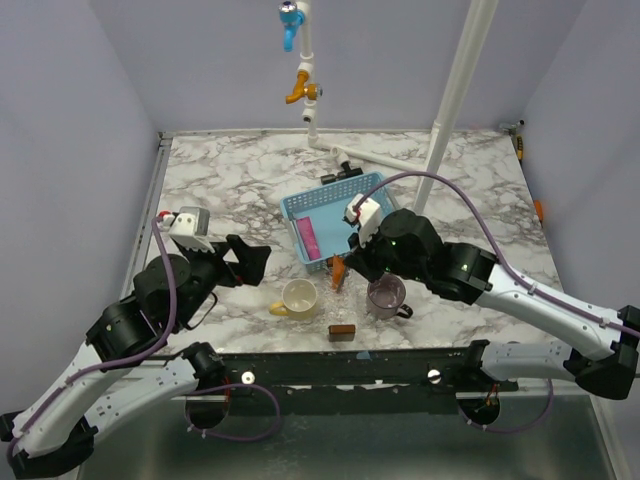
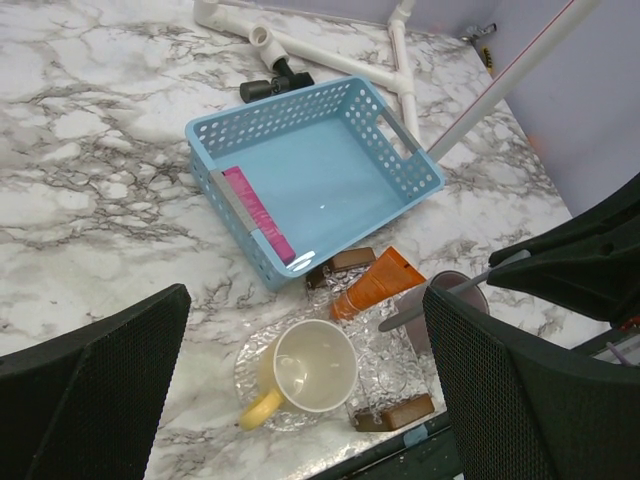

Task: Prepare toiletry sets of a toothbrush and toothpaste on the tray

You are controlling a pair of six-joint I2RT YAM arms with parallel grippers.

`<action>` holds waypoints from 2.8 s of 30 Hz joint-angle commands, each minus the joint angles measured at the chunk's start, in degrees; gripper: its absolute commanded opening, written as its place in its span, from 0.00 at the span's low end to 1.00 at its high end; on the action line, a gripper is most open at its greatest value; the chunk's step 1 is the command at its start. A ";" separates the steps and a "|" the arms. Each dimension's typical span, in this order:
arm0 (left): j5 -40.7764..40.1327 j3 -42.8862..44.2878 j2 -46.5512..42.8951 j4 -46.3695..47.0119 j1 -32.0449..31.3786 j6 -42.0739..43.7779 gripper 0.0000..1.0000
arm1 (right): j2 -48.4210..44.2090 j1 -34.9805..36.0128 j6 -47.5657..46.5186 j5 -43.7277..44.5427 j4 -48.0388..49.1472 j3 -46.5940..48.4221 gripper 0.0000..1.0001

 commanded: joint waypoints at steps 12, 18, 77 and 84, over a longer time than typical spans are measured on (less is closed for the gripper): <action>-2.71 0.59 -2.44 -0.15 -0.30 0.79 0.99 | -0.19 3.48 -0.73 6.45 2.38 -4.36 0.00; -2.67 0.26 -2.25 -0.06 -0.30 1.54 0.99 | -0.15 3.91 -0.04 6.93 2.76 -5.28 0.00; -3.58 -1.10 -2.86 1.26 -0.22 3.15 0.99 | 6.36 5.12 2.46 8.82 11.79 -11.16 0.00; -3.86 -1.28 -2.86 1.26 -0.28 3.25 0.99 | 6.97 5.18 2.13 8.81 11.08 -10.74 0.14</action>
